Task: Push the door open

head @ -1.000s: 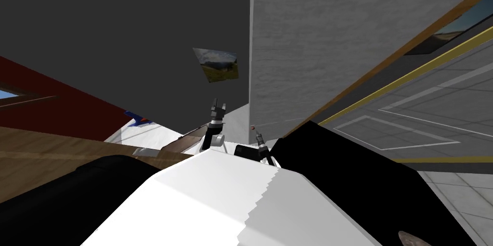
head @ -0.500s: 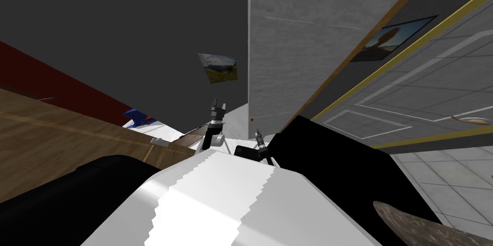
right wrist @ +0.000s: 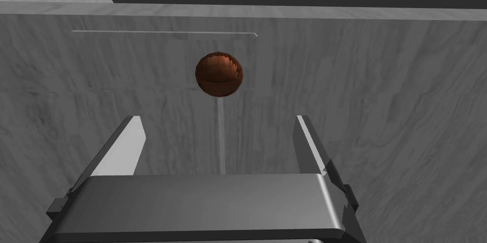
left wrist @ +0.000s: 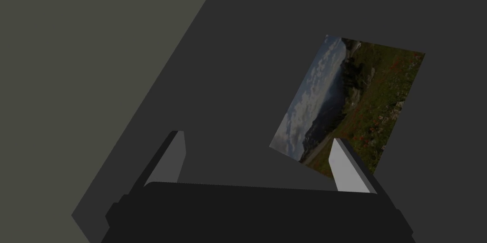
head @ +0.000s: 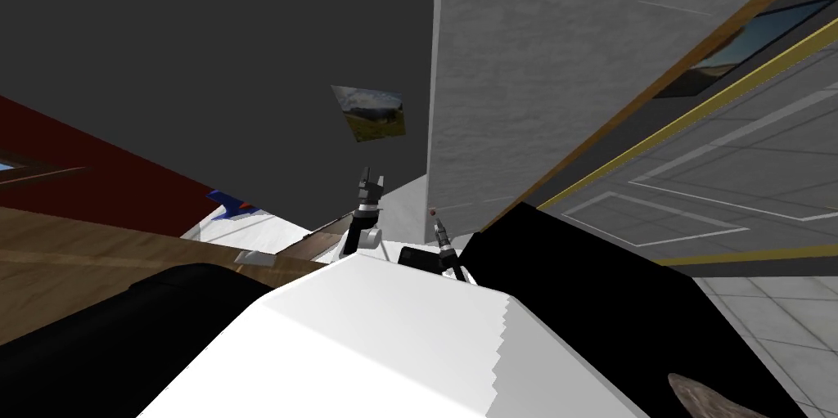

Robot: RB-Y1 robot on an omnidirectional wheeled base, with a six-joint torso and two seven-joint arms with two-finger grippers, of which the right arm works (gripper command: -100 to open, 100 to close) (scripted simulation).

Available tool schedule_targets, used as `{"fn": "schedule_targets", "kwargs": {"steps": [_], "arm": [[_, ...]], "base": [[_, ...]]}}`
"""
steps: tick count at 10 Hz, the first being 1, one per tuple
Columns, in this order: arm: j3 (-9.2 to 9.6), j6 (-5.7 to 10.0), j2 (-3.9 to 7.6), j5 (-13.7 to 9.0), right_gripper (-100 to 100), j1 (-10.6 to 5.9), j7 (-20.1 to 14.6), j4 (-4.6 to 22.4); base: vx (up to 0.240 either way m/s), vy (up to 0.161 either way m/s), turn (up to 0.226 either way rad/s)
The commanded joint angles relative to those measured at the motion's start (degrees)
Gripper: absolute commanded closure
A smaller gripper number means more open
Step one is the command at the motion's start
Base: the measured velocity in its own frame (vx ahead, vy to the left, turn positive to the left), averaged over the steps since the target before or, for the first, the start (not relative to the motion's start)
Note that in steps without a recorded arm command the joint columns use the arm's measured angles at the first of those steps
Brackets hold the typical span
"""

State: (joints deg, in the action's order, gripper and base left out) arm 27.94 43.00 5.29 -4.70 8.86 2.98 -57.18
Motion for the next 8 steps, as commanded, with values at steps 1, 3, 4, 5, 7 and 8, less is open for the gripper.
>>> {"fn": "schedule_targets", "kwargs": {"steps": [1, 3, 4, 5, 7, 8], "arm": [[-0.35, 0.29, -0.2, 0.0, -100, -0.35, 0.0, 0.5], [-0.76, 0.65, -0.56, 0.0, -100, -0.79, 0.1, 1.2], [-0.66, 0.46, -0.46, 0.0, -100, -0.71, 0.1, 0.9], [-0.66, 0.46, -0.46, 0.0, 100, -0.71, 0.1, 0.9], [-0.66, 0.46, -0.46, 0.0, 100, -0.71, 0.1, 0.9], [-0.66, 0.46, -0.46, 0.0, 100, -0.71, 0.1, 0.9]], "base": [[0.22, 0.087, 0.029], [0.219, 0.077, 0.034], [0.084, 0.024, -0.004], [-0.018, -0.002, -0.001], [-0.027, -0.009, 0.007], [-0.013, -0.005, -0.004]]}}
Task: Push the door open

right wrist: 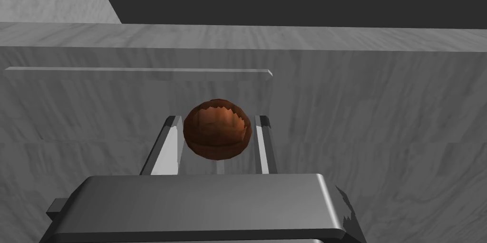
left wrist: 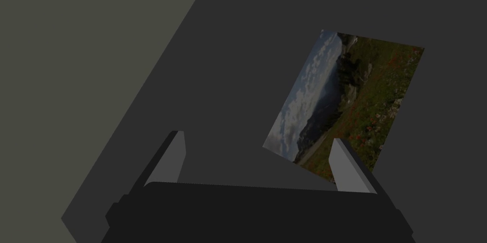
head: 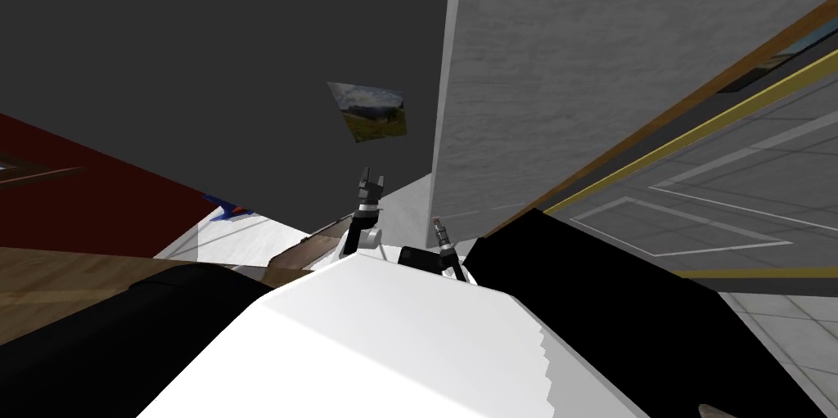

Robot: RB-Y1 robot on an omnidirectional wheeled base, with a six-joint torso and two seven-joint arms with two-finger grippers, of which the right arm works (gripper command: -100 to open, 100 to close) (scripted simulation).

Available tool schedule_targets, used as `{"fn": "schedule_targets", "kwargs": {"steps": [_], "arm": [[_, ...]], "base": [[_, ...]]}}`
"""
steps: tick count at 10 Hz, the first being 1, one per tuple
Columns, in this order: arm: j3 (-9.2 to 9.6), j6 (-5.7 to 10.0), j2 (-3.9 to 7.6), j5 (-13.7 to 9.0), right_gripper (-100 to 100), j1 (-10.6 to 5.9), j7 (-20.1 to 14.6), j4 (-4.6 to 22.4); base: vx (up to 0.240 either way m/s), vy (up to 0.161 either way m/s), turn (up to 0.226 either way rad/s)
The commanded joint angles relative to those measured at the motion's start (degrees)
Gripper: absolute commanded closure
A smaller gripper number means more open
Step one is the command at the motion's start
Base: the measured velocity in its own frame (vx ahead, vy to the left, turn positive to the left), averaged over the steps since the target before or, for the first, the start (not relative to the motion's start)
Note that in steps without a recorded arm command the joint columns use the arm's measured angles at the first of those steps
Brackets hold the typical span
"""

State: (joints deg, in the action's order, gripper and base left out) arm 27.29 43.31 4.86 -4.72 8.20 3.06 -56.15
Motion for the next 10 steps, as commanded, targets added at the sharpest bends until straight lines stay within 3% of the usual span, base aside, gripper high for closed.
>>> {"fn": "schedule_targets", "kwargs": {"steps": [1, 5, 10], "arm": [[-0.01, 0.15, -0.03, 0.0, 100, -0.04, 0.0, -0.1], [-1.59, -0.1, 0.07, -0.5, 100, -0.39, 0.3, 0.5], [-5.49, -0.27, -0.11, -1.6, 100, -1.54, 1.1, 1.7]], "base": [[-0.007, -0.002, -0.003], [0.101, 0.045, -0.026], [0.178, 0.121, -0.059]]}}
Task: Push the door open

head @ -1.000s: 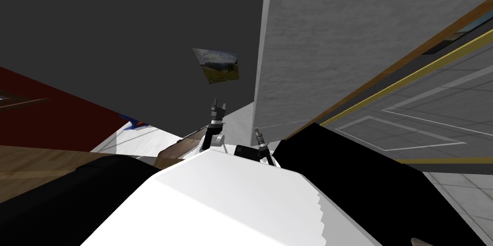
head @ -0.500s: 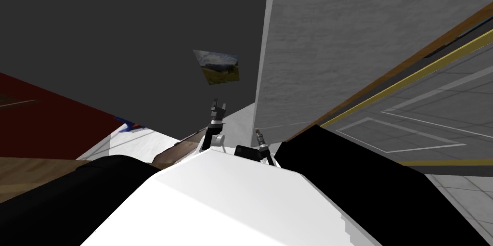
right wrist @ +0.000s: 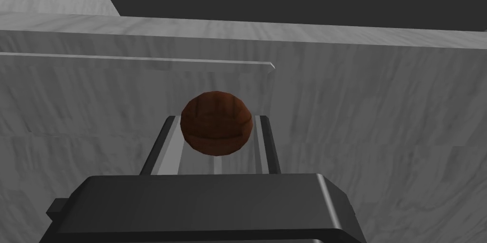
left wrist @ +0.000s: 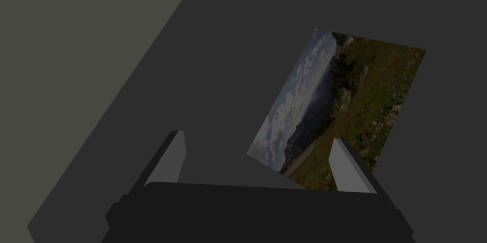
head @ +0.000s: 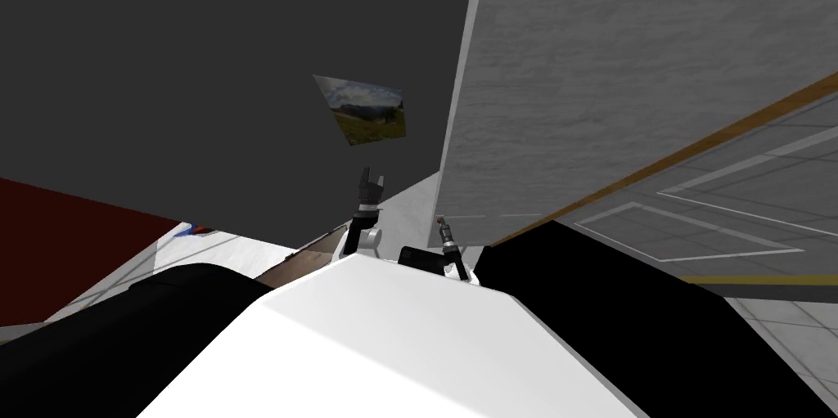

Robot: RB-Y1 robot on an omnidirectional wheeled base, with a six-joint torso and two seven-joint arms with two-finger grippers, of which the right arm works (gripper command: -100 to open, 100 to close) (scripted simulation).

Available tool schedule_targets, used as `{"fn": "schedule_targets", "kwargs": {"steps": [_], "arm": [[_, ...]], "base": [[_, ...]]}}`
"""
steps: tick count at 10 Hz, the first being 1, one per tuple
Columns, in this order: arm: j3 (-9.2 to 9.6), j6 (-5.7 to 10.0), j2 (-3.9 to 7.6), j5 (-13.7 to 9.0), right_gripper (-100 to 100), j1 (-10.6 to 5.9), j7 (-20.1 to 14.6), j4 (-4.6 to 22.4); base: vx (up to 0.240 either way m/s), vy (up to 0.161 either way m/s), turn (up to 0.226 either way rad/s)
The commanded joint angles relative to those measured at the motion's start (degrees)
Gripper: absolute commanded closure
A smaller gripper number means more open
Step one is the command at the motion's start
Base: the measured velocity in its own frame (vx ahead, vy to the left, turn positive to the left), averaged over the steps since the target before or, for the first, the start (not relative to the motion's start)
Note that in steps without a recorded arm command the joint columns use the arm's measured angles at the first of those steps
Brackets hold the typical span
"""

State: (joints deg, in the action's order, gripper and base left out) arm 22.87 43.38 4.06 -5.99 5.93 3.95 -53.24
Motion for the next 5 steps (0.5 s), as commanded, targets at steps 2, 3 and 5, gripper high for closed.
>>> {"fn": "schedule_targets", "kwargs": {"steps": [2, 3, 5], "arm": [[-2.13, -0.38, 0.59, -0.6, 100, 0.43, 0.4, -1.0], [-3.24, -0.43, 0.45, -0.9, 100, 0.1, 0.6, -0.6], [-4.37, -0.47, 0.29, -1.3, 100, -0.23, 0.9, -0.3]], "base": [[0.131, 0.108, -0.056], [0.142, 0.1, -0.069], [0.119, 0.098, -0.049]]}}
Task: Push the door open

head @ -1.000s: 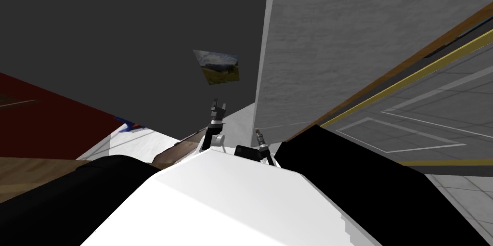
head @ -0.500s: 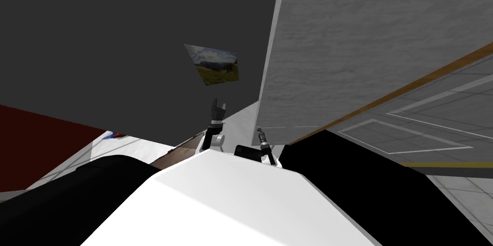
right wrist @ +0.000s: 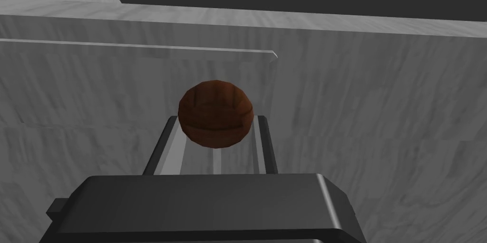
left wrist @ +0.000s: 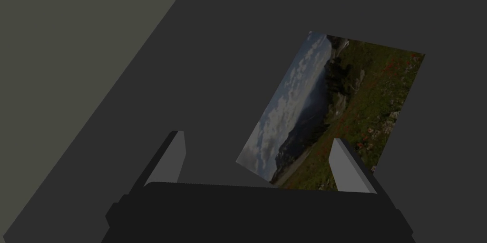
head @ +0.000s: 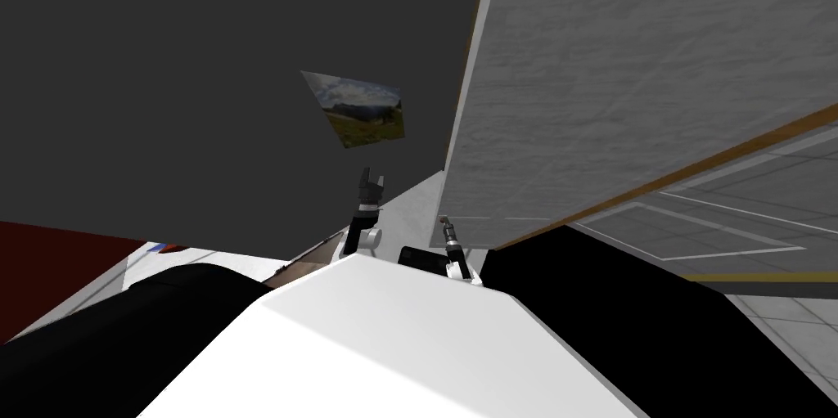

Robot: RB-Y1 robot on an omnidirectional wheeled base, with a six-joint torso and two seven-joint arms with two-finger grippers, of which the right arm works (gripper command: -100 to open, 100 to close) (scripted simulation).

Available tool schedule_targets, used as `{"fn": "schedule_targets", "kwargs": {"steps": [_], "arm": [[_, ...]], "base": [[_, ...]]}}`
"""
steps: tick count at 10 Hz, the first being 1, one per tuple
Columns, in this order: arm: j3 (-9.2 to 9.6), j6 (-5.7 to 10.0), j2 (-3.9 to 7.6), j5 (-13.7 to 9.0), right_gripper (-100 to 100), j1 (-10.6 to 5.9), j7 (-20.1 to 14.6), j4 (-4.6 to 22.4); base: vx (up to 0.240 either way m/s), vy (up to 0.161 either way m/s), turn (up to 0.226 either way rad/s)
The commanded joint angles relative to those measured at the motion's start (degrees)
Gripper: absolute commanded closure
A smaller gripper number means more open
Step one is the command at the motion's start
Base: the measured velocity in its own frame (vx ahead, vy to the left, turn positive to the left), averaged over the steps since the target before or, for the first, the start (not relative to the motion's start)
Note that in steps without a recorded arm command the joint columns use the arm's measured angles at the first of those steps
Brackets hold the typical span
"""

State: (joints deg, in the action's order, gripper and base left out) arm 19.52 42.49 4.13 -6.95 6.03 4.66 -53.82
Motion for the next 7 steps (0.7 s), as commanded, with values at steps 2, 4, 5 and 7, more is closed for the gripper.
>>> {"fn": "schedule_targets", "kwargs": {"steps": [2, 4, 5, 7], "arm": [[-2.74, 0.34, -0.08, -0.8, 100, -0.84, 0.5, 0.8], [-4.44, 0.27, -0.44, -1.3, 100, -1.34, 0.8, 1.3], [-5.0, 0.25, -0.58, -1.5, 100, -1.5, 1.0, 1.4], [-7.13, 0.16, -1.15, -2.1, 100, -2.13, 1.4, 2.0]], "base": [[0.094, 0.1, -0.06], [0.138, 0.128, -0.111], [0.159, 0.106, -0.064], [0.157, 0.114, -0.082]]}}
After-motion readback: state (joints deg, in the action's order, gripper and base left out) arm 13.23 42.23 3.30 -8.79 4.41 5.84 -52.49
